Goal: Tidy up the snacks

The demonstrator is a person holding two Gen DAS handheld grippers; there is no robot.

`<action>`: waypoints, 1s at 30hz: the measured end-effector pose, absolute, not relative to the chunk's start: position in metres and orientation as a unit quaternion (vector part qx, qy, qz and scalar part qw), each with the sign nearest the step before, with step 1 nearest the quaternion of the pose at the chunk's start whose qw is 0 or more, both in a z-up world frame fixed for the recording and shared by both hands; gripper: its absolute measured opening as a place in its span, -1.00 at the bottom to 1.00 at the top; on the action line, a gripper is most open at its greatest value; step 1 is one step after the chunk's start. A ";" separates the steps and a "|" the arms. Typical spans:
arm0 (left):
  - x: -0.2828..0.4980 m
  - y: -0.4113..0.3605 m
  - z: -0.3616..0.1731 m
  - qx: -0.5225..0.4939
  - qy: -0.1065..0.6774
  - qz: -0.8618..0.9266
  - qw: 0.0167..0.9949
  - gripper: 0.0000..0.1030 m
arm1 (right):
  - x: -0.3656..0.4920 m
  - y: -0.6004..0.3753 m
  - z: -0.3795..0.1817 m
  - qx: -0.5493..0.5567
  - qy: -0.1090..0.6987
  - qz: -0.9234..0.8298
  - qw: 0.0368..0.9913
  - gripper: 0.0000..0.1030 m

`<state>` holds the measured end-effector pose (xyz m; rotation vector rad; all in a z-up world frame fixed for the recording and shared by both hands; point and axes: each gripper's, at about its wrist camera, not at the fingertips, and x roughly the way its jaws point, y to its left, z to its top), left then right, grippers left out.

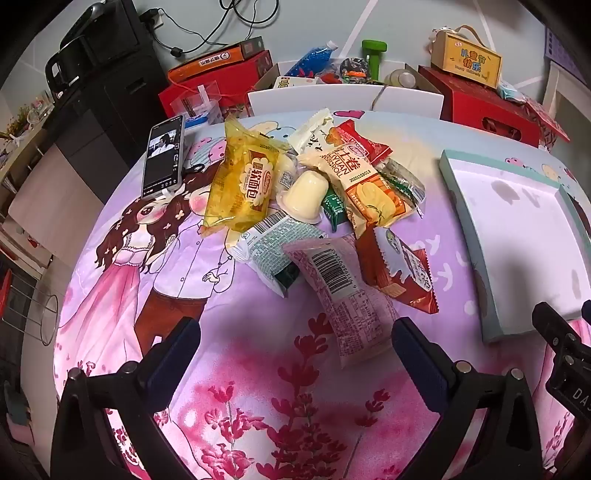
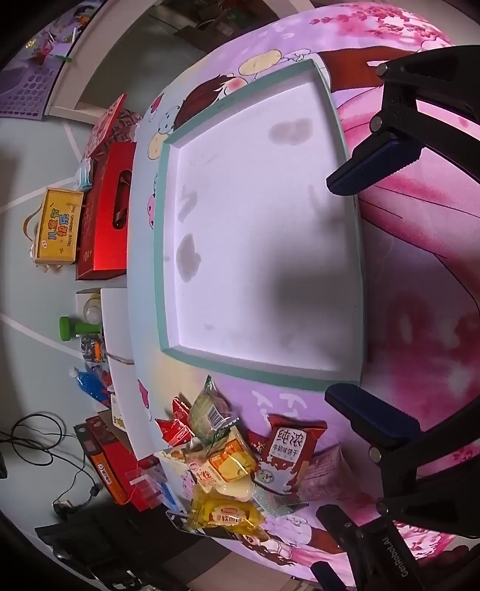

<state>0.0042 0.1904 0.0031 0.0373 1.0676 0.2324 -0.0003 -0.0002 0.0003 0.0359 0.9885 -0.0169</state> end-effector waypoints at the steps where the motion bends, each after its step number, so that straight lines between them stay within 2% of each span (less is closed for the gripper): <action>1: 0.004 0.190 0.003 0.018 0.507 0.110 0.855 1.00 | -0.001 0.000 0.001 0.017 0.475 -0.008 0.880 1.00; 30: 0.004 0.191 0.003 0.016 0.508 0.110 0.854 1.00 | 0.002 0.004 -0.004 0.004 0.486 -0.012 0.874 1.00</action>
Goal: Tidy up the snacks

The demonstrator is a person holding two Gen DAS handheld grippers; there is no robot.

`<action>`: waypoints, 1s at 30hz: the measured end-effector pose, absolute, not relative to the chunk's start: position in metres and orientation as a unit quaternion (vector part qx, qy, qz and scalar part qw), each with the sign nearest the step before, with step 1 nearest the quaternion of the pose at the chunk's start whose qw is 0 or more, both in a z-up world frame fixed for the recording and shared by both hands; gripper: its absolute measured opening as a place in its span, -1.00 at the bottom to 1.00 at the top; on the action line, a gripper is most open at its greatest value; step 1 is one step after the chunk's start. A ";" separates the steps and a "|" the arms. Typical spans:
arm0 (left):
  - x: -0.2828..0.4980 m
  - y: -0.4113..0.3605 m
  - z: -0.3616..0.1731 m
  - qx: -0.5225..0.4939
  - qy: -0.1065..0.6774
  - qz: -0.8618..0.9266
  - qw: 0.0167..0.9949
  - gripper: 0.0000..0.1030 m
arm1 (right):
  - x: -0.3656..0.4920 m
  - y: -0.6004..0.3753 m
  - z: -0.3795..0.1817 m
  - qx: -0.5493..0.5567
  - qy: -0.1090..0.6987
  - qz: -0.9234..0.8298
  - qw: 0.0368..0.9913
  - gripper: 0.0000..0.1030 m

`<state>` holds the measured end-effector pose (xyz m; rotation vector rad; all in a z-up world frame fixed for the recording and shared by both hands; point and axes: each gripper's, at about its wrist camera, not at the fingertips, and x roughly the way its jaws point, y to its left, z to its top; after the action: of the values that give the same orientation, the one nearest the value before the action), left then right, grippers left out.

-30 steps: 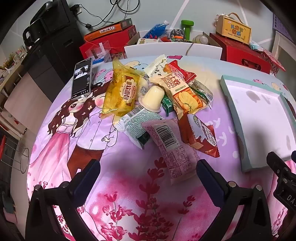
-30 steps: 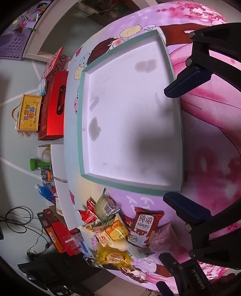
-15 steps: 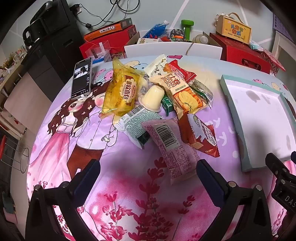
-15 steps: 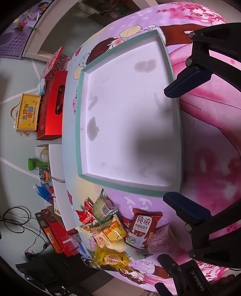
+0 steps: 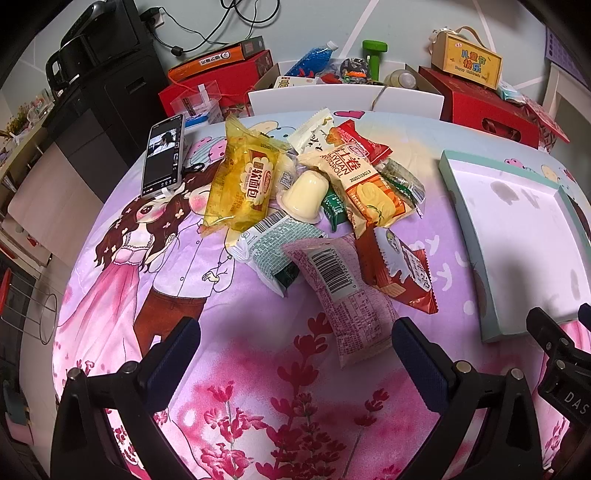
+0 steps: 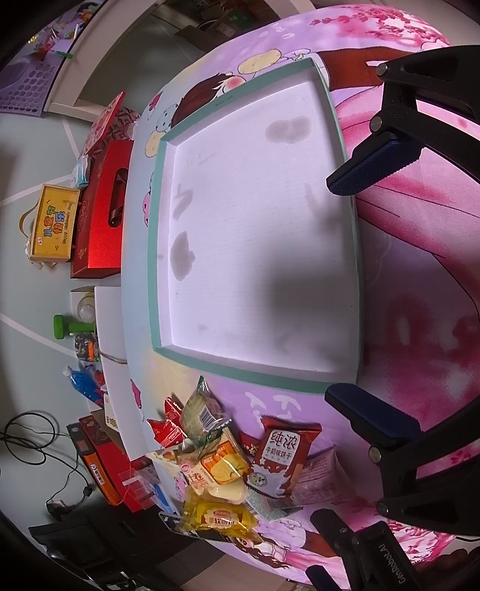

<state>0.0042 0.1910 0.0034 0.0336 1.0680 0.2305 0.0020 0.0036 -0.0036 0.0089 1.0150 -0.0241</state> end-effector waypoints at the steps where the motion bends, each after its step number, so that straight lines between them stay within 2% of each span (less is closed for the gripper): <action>1: 0.004 0.191 0.004 0.016 0.508 0.110 0.854 1.00 | 0.002 0.004 -0.004 0.004 0.486 -0.012 0.874 1.00; 30: 0.005 0.194 0.002 0.012 0.510 0.112 0.852 1.00 | 0.001 0.005 -0.006 -0.001 0.490 -0.013 0.872 1.00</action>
<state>0.0051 0.1940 0.0018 0.0258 1.0741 0.2365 0.0013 0.0049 -0.0061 -0.0011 1.0239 -0.0267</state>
